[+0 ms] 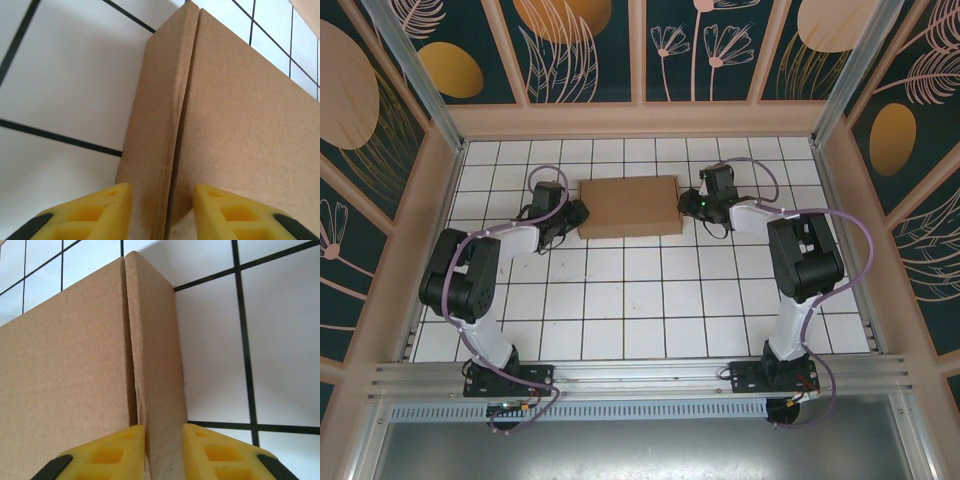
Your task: Fold the paper box
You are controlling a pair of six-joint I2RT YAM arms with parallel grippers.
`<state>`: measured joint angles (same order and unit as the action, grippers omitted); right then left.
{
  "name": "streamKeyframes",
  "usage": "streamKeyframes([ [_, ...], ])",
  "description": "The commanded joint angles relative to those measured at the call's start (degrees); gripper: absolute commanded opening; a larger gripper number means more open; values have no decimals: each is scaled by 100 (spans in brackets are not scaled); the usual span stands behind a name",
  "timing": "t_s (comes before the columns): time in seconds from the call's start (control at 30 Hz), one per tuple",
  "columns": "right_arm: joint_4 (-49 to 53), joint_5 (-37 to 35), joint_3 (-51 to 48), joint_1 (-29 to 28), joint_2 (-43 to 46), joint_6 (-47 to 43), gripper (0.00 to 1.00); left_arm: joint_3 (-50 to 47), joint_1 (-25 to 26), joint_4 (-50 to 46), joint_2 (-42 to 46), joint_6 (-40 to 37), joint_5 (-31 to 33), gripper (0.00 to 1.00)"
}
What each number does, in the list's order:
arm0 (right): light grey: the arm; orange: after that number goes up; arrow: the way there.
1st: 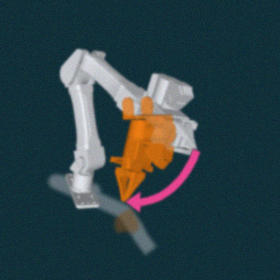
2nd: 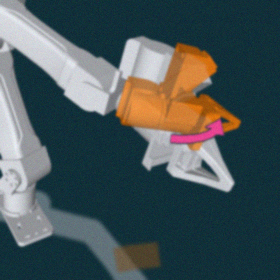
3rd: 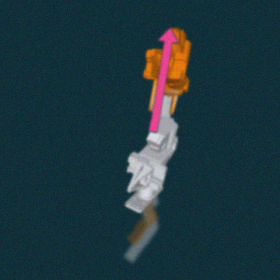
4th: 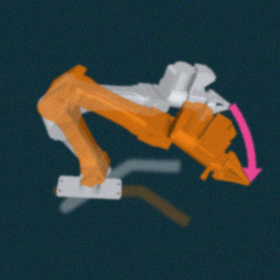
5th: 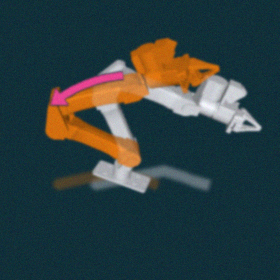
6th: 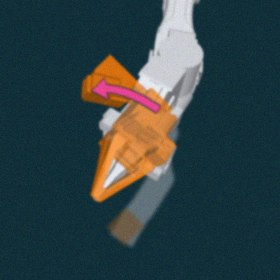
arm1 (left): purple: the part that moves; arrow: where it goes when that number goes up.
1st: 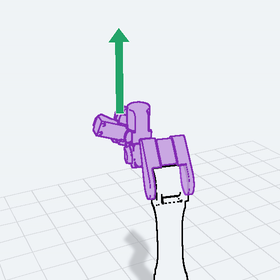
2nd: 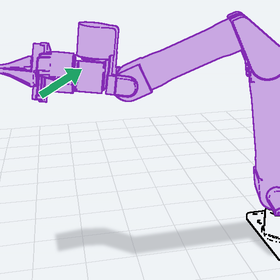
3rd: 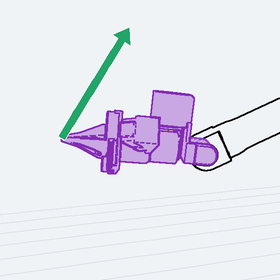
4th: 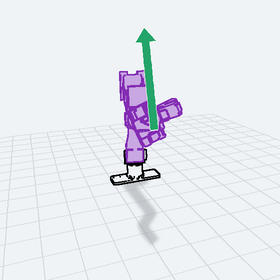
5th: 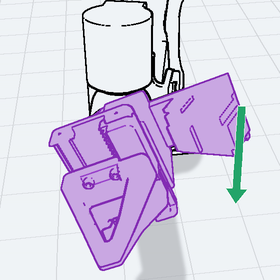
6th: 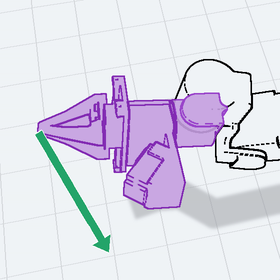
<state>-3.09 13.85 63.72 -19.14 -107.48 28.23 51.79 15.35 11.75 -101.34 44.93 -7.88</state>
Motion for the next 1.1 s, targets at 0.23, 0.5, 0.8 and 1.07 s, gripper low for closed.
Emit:
streamKeyframes([
  [0.23, -166, -717, -372, -34, 1779, -282, 98, 584, 1, -899, 1330, -1160, 1107, 82],
  [0.5, -1840, -2400, -1960, -447, 4426, -1108, 99, -1434, -14, 931, 4612, -1627, 2780, 99],
  [0.8, -5165, -4106, -4775, -431, 5096, -3490, 99, -4455, -213, 3820, 4974, -4481, 3689, 99],
  [1.07, -6308, -4669, -5725, 786, 3591, -3248, 99, -4670, -859, 5277, 3465, -4188, 3318, 99],
])
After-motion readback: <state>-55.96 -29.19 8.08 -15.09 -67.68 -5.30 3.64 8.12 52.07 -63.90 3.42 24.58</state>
